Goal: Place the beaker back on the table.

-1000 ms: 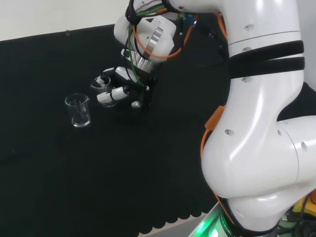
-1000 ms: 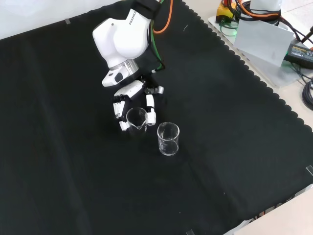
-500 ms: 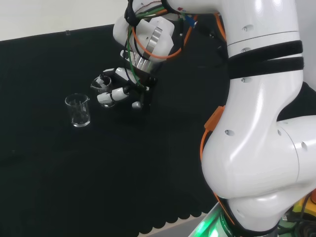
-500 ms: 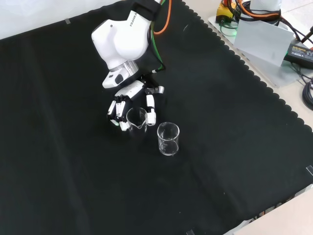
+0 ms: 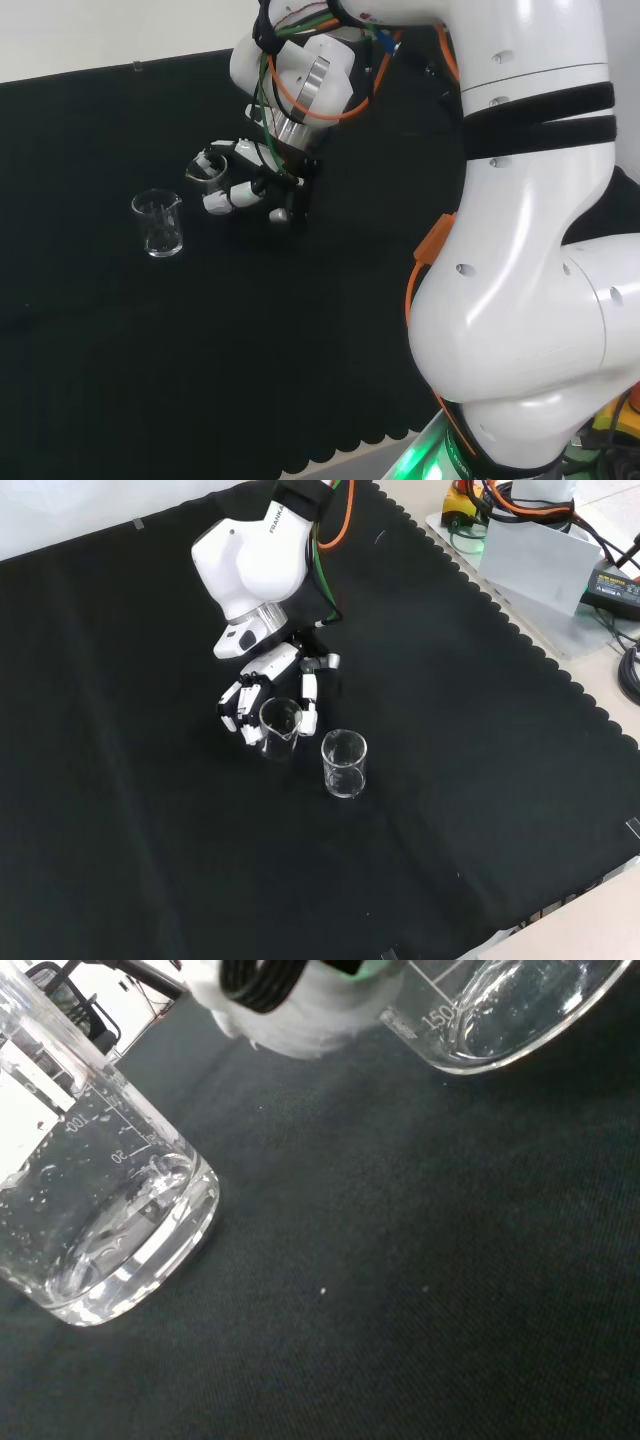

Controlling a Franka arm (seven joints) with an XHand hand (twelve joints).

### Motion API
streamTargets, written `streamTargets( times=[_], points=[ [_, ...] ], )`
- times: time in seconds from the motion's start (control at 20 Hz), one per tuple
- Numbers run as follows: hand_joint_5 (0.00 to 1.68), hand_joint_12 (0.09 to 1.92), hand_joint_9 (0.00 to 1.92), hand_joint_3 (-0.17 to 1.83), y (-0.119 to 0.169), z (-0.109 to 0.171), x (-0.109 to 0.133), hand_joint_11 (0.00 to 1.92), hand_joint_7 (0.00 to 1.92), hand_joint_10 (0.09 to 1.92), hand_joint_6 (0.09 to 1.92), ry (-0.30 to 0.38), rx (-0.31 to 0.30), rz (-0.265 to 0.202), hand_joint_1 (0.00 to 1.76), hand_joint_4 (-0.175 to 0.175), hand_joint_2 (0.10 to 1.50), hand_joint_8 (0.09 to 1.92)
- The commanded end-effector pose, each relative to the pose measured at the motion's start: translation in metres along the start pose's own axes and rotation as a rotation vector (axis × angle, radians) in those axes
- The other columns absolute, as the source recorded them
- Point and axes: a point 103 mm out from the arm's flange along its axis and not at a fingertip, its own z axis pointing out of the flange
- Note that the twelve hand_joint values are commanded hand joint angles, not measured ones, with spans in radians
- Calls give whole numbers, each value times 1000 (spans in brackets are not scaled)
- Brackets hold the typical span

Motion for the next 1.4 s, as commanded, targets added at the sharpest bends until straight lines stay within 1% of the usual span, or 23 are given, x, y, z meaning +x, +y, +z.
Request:
streamTargets(
  times=[0.05,0.25,0.35,0.45,0.6,0.8,1.0,1.15,1.35,1.4],
  points=[
    [380,1383,585,-175,-5,-6,-1,7,563,637,553,6,-2,28,1117,-82,920,647],
    [349,1362,476,-175,-8,-11,0,0,390,691,395,8,7,26,1069,-90,907,667],
    [316,1320,383,-175,-6,-12,1,0,278,729,282,5,31,32,1030,-93,888,676],
    [297,1291,325,-175,-4,-12,2,0,216,756,186,3,48,40,995,-95,874,687],
    [255,1240,241,-175,-4,-11,2,0,137,780,93,1,48,50,954,-98,862,691],
    [203,1175,148,-175,-6,-14,1,0,50,801,87,0,33,60,918,-100,847,687],
    [191,1163,133,-175,-11,-25,4,0,37,806,87,-3,9,65,908,-101,844,687],
    [189,1160,131,-175,-18,-38,7,0,40,809,87,-16,-8,67,905,-101,844,691],
    [192,1157,131,-175,-30,-58,17,0,45,812,87,-54,-19,71,904,-102,846,696],
    [194,1157,132,-175,-38,-66,21,0,46,814,87,-78,-30,76,905,-102,847,697]
  ],
)
